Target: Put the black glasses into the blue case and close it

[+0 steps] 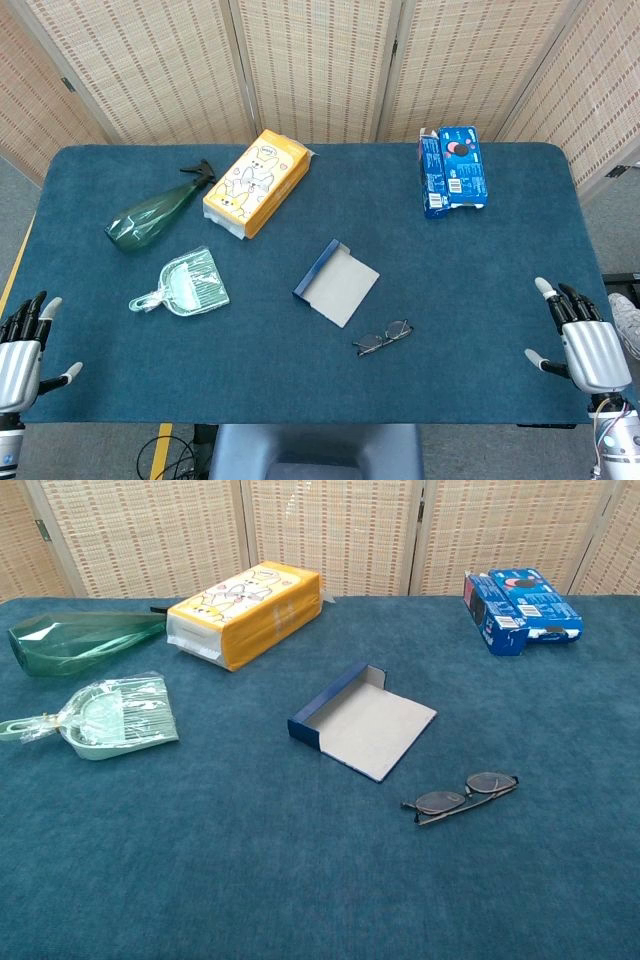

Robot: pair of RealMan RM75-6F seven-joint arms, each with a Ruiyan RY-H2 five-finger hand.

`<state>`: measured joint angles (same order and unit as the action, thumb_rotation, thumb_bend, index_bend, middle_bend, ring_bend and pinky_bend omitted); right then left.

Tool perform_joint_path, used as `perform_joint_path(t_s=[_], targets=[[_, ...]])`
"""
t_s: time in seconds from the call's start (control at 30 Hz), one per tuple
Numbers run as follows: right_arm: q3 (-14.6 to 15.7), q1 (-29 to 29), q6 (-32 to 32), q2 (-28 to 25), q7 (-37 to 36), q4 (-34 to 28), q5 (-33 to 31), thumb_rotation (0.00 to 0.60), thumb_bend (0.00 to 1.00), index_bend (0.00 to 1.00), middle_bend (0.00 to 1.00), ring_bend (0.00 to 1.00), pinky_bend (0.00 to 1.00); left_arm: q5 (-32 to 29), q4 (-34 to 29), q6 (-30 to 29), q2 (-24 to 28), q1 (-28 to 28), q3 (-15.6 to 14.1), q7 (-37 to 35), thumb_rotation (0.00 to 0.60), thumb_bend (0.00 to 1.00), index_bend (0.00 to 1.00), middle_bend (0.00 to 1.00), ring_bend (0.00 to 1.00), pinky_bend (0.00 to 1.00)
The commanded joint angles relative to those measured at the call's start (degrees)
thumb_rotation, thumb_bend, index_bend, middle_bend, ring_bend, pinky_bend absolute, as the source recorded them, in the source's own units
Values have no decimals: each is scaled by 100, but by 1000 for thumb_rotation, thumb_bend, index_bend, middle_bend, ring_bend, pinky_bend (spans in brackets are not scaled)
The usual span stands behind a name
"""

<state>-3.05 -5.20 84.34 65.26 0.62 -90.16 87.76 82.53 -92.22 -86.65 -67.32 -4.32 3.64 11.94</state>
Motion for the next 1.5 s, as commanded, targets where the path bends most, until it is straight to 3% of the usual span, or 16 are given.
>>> perform_joint_path(t_s=[0.03,0.4,0.57,0.67,0.83,1.03,1.2,1.5], targets=[[-4,-7,-4,-4,10,3,1,600,118,0,181,137,168,-10,6,10,-12,2,-5,12,600,174,0,0,0,174],[11,-88,-51,-16,-67,24,125,600,118,0,199,144,176,5,-66,-34,15,49,-37,47,600,174,0,0,0,174],[34,-279,-201,-21,-27,-14,362,600,118,7,254,216,221,22,-94,-56,33,54,-31,58,600,174,0,0,0,174],[35,-495,-392,1,52,-76,564,600,118,36,329,328,324,43,-97,-70,26,62,-40,45,600,174,0,0,0,174],[59,-1033,-1163,27,228,-252,739,600,164,94,634,693,564,58,-98,-81,53,66,-38,31,600,174,0,0,0,174],[18,-1746,-2261,229,482,-385,654,600,167,206,893,949,833,63,-53,-167,79,118,-28,-40,600,174,0,0,0,174],[-23,-2232,-2940,608,555,-198,511,600,167,280,993,1000,971,22,-7,-156,66,162,-56,-99,600,174,0,0,0,174],[-89,-2836,-3609,1034,558,222,295,600,271,355,1000,1000,988,-12,52,-173,55,221,-74,-138,600,174,0,0,0,174]])
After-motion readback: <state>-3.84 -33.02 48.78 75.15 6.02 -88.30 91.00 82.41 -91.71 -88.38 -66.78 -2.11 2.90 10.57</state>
